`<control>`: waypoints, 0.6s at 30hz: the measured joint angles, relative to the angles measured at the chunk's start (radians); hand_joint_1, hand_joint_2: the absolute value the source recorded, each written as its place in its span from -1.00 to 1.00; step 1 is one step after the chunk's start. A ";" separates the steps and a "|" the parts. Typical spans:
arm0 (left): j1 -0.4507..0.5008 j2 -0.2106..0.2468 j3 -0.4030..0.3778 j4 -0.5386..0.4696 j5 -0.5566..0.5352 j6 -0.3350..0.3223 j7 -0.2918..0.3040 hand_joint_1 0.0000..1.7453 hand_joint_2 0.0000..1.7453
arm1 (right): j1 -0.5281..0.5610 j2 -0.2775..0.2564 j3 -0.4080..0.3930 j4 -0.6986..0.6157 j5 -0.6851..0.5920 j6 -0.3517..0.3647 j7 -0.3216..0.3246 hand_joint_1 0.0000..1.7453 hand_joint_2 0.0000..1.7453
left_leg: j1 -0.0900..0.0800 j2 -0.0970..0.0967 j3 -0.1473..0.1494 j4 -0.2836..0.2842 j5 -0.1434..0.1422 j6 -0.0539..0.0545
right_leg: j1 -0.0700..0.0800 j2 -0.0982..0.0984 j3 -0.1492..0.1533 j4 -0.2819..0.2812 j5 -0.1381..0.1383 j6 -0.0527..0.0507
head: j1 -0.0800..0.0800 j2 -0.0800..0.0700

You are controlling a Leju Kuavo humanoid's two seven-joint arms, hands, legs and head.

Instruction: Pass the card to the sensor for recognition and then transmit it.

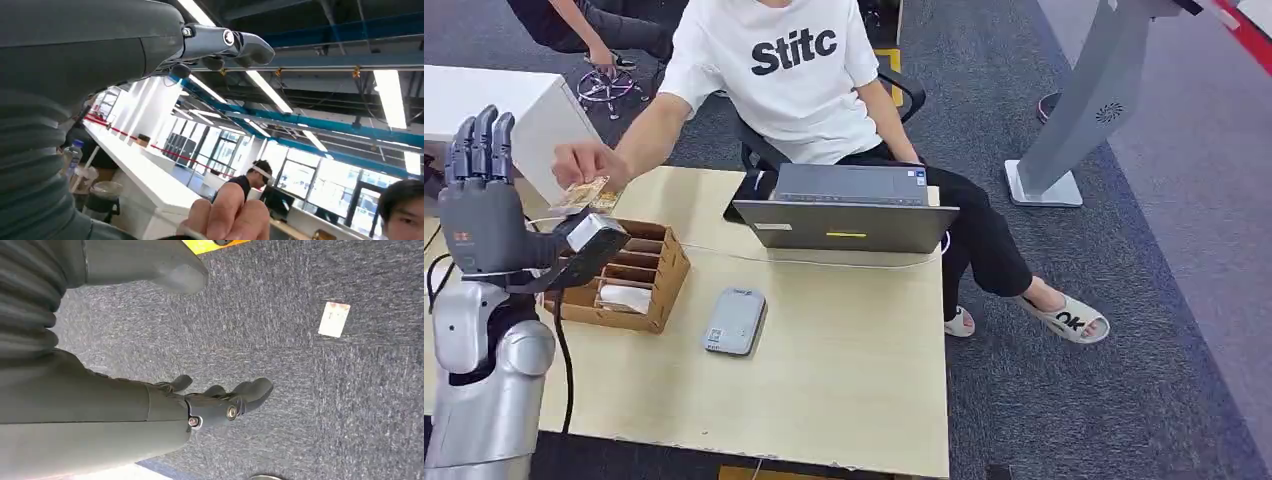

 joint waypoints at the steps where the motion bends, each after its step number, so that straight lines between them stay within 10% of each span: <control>1: 0.000 -0.003 -0.006 0.000 0.003 -0.001 0.000 1.00 1.00 | 0.000 0.000 0.000 0.000 0.000 0.000 0.001 -1.00 1.00 | 0.000 0.000 0.000 0.000 0.000 0.000 | 0.000 0.000 0.000 0.000 0.000 0.000 | 0.000 0.000; 18: -0.001 -0.020 -0.047 0.005 0.032 -0.008 -0.003 1.00 1.00 | 0.001 0.000 0.000 0.001 0.009 -0.003 0.015 -1.00 1.00 | 0.000 0.000 0.000 0.000 0.000 0.000 | 0.000 0.000 0.000 0.000 0.000 0.000 | 0.000 0.000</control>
